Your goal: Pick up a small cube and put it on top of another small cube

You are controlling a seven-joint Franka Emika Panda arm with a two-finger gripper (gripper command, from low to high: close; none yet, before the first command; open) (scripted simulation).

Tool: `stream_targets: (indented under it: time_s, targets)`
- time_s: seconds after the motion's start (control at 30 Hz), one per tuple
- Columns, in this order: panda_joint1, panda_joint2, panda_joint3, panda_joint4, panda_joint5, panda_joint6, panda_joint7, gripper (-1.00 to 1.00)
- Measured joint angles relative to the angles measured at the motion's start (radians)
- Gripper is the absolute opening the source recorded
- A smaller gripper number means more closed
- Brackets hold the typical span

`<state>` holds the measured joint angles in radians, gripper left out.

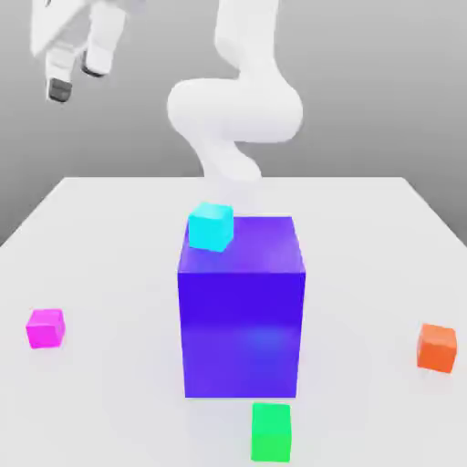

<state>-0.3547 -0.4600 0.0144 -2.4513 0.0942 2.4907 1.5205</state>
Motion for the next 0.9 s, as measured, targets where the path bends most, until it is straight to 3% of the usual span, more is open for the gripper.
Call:
stream_targets:
  time_s: [0.47, 0.9]
  targets:
    - [-0.251, 0.268, -0.003, -0.12, 0.006, 0.153, 0.619, 0.0]
    - [-0.437, 0.514, -0.083, -0.233, -0.046, 0.297, 1.236, 0.0]
